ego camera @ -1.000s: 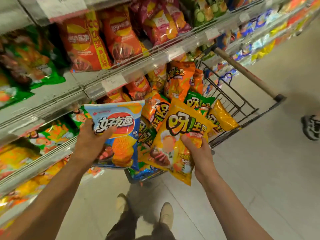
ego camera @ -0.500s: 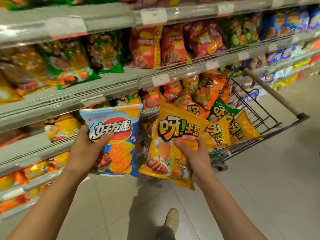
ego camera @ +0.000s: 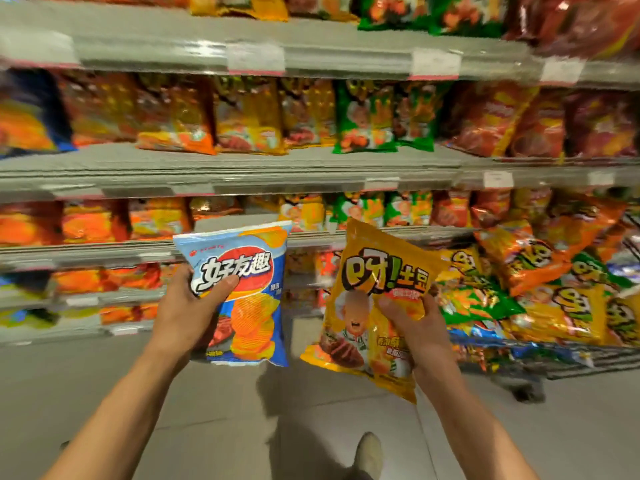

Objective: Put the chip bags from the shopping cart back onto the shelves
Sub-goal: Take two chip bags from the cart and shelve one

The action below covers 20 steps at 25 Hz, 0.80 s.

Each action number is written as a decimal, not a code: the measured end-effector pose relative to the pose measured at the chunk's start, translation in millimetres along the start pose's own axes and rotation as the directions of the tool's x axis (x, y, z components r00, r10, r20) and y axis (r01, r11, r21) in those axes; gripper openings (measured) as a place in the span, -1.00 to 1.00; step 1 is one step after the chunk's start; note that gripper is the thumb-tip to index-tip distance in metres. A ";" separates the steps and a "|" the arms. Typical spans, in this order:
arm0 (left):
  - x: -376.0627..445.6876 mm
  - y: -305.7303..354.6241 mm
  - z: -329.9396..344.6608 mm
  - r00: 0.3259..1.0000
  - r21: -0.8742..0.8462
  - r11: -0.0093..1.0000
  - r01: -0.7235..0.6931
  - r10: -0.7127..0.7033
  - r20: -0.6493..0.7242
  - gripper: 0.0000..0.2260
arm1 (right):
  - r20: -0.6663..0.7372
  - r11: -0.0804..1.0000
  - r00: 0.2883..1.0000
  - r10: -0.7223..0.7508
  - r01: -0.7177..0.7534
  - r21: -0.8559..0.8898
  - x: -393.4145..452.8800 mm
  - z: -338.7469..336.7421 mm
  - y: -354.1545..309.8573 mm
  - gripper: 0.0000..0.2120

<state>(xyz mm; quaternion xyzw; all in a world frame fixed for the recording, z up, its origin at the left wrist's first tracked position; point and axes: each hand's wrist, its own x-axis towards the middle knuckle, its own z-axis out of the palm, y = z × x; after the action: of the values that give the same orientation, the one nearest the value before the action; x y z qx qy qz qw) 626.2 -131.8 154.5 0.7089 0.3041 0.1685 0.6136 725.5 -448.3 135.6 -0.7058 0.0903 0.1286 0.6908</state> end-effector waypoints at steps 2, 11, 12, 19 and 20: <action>-3.1 -16.0 -44.8 0.996 0.004 1.000 0.017 -0.016 -0.087 -0.76 | 0.062 0.999 0.998 -0.007 0.010 -0.042 -2.3 29.8 2.0 -0.38; -5.9 -51.3 -123.1 0.962 -0.137 0.982 0.132 -0.160 -0.223 -0.73 | 0.332 0.997 0.941 0.070 -0.053 -0.059 -10.2 115.4 16.5 -0.47; -2.1 -52.2 -122.6 0.958 -0.139 0.980 0.143 -0.172 -0.228 -0.73 | 0.339 0.995 0.937 0.085 -0.064 -0.075 -5.2 121.9 17.9 -0.46; 41.4 -50.1 -96.9 0.935 -0.120 0.960 0.254 -0.275 -0.224 -0.72 | 0.398 0.974 0.890 0.221 -0.180 -0.138 75.4 161.9 32.2 -0.58; 49.1 -48.8 -92.6 0.929 -0.111 0.958 0.266 -0.285 -0.234 -0.71 | 0.414 0.969 0.880 0.233 -0.176 -0.173 92.5 170.0 33.4 -0.62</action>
<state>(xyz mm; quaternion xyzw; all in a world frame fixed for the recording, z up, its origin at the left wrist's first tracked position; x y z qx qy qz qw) 595.8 -26.4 118.1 0.6084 0.4681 0.1796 0.6152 793.6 -275.0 73.3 -0.6898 0.0007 0.3595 0.6284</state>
